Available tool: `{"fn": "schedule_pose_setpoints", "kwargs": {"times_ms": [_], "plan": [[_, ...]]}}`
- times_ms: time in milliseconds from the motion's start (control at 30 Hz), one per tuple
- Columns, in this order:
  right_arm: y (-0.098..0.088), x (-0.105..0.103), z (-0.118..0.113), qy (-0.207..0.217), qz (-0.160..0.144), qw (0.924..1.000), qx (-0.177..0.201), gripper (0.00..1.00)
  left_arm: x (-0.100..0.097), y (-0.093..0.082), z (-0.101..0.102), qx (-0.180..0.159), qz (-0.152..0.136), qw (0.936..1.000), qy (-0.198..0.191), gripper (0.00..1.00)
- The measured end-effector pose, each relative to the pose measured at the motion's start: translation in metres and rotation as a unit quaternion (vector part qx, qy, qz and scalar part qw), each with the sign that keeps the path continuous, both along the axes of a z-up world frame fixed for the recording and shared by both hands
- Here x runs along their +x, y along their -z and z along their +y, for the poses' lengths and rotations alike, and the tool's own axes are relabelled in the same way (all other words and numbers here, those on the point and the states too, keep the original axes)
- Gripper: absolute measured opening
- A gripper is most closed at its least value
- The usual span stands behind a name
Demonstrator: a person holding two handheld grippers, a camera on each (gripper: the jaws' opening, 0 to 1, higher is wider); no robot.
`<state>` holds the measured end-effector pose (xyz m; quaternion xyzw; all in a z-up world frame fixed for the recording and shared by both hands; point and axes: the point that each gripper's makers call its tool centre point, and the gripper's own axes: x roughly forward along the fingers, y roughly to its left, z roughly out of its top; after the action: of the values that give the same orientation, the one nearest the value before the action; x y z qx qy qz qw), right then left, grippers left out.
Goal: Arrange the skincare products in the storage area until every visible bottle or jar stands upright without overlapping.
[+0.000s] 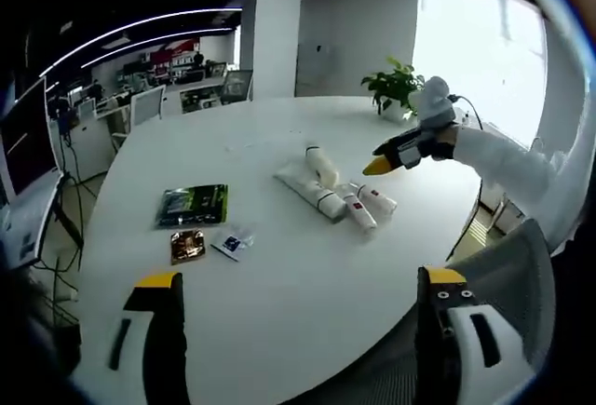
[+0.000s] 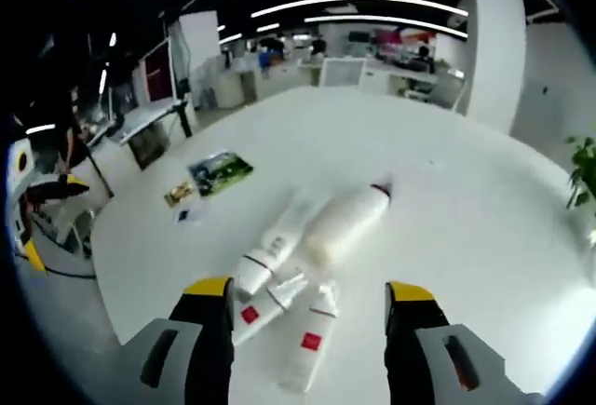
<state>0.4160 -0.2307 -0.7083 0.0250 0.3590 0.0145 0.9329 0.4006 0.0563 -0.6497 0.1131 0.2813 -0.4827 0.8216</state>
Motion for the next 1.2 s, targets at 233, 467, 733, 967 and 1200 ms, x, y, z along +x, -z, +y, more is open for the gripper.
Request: {"fn": "schedule_pose_setpoints", "kwargs": {"times_ms": [233, 467, 733, 967, 1200], "plan": [[0.007, 0.027, -0.011, 0.031, -0.003, 0.9995, 0.010, 0.46, 0.004, 0.008, -0.002, -0.005, 0.007, 0.9999, -0.005, 0.99], [0.019, 0.048, -0.023, 0.057, 0.011, 0.9982, 0.011, 0.45, 0.014, 0.013, -0.014, -0.020, 0.007, 0.9998, 0.008, 0.99], [0.026, 0.071, -0.029, 0.104, 0.042, 0.9929, 0.039, 0.48, 0.030, 0.021, -0.020, -0.026, 0.001, 0.9993, 0.029, 0.99], [0.049, 0.080, -0.031, 0.146, 0.105, 0.9816, 0.063, 0.47, 0.032, 0.024, -0.015, -0.026, -0.004, 0.9990, 0.036, 0.99], [0.064, 0.084, -0.033, 0.165, 0.161, 0.9716, 0.052, 0.47, 0.030, 0.020, -0.013, -0.040, -0.002, 0.9984, 0.040, 0.99]]}}
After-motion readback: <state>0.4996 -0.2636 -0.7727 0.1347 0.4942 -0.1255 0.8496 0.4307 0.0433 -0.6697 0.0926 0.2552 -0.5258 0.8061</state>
